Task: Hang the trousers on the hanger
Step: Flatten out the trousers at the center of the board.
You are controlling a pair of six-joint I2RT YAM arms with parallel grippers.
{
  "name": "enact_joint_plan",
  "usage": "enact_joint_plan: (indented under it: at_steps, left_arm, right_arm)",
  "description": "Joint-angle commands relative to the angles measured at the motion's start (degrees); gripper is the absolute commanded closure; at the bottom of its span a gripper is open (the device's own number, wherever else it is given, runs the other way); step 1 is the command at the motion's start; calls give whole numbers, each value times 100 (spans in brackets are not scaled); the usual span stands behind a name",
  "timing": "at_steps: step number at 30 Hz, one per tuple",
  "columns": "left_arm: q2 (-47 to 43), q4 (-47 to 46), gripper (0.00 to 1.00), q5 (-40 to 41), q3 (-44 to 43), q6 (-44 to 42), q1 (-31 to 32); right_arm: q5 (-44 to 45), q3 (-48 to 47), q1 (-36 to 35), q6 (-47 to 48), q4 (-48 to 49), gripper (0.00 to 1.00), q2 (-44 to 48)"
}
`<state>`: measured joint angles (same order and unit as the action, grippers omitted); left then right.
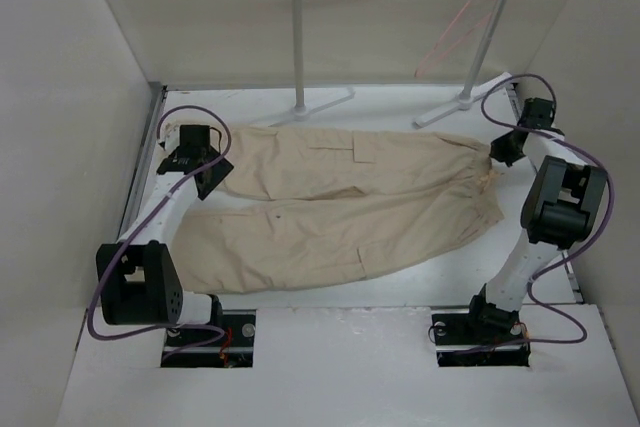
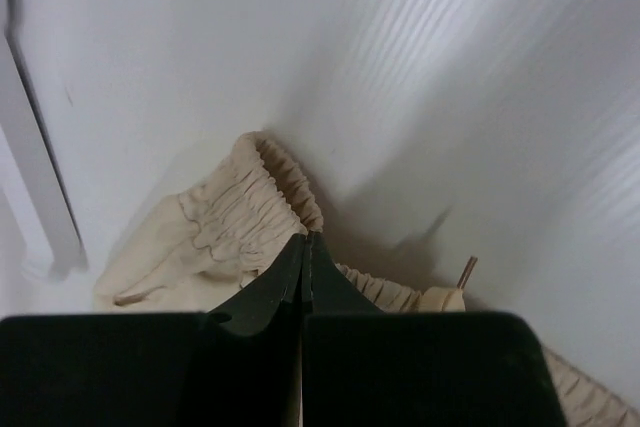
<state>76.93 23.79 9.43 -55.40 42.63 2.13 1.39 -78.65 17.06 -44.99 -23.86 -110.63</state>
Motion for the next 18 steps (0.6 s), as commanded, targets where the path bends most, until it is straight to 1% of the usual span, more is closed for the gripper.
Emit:
enact_joint_plan:
  at_steps: [1,3,4,5,6,7,8,10,14,18]
  left_arm:
    - [208,-50,45,58,-383,-176,-260]
    - [340,-67,46,76,-463,-185,-515]
    - [419,-76,46,85,-507,-176,-647]
    - [533,-85,46,50,-559,-159,-788]
    - [656,-111,46,59,-630,-141,-885]
    - [814,-164,46,76,-691,-124,-964]
    - [981,-260,46,24,-779,-115,-1026]
    - [1376,-357,48,15,-1051,-115,-1088]
    - [2114,-507,54,50,-1491,52,-1263]
    - [2748,-463,61,50,-1799,114,-1395]
  right_arm:
    - [485,-422,381,-177,92,99,358]
    - [503,-475,478,-177,135,98,332]
    - [468,-519,513,-177,162,94,297]
    - [468,-554,513,-168,179,81,270]
    - [511,-581,496,-133,154,65,270]
    - [538,-564,496,-133,162,51,331]
    - [521,-476,435,-124,188,43,445]
    - [546,-161,277,-176,319,37,821]
    - [635,867,-197,-370,812,38,1937]
    - [556,1606,-733,-353,883,39,2747]
